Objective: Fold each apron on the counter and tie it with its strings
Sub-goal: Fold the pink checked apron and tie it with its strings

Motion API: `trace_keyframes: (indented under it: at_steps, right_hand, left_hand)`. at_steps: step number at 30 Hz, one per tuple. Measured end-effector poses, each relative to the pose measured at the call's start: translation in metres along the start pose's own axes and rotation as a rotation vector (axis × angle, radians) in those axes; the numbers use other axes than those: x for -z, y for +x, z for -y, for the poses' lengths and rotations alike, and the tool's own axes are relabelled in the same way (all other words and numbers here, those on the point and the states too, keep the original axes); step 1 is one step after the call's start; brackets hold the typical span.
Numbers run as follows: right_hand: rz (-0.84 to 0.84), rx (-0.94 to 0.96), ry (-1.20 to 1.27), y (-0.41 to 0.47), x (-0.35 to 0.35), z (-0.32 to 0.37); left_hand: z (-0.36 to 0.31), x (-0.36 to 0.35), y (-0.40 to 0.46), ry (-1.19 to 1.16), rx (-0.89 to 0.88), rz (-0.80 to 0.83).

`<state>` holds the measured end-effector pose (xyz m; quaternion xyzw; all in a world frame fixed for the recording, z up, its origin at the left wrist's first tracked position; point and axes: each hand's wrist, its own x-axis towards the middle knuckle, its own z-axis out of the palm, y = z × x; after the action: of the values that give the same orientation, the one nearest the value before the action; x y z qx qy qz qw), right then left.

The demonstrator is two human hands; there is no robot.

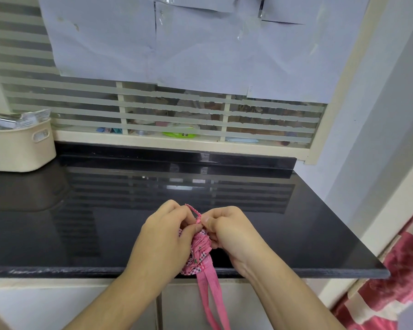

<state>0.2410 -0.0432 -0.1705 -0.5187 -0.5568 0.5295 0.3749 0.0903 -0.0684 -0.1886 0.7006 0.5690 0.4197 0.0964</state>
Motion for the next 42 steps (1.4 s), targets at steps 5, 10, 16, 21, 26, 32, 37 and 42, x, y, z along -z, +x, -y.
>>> trace_keyframes:
  at_steps: [5, 10, 16, 21, 26, 32, 37, 42]
  right_hand:
    - [-0.063, 0.038, -0.065, -0.003, 0.0, -0.003]
    - [-0.19, -0.007, -0.197, -0.005, 0.002, -0.016]
    - [-0.243, -0.039, -0.308, -0.008, 0.004, -0.022]
    - [-0.222, -0.057, -0.289, -0.007, 0.003, -0.022]
    - [-0.222, -0.062, -0.285, -0.006, 0.003, -0.025]
    - [-0.219, -0.066, -0.278, -0.006, 0.003, -0.026]
    - [-0.222, -0.063, -0.276, -0.008, 0.003, -0.025]
    - [-0.243, -0.029, -0.202, -0.014, 0.003, -0.025]
  left_hand:
    - [0.004, 0.002, 0.004, -0.019, 0.102, 0.01]
    - [0.018, 0.006, 0.007, -0.077, 0.29, -0.002]
    - [0.027, 0.007, 0.008, -0.221, 0.437, 0.041]
    - [0.029, 0.005, 0.007, -0.315, 0.495, 0.041]
    - [0.03, 0.004, 0.005, -0.385, 0.537, 0.042]
    - [0.029, 0.005, 0.003, -0.382, 0.533, 0.046]
    - [0.031, 0.006, 0.0, -0.332, 0.494, 0.056]
    - [0.029, 0.012, -0.004, -0.443, 0.509, 0.093]
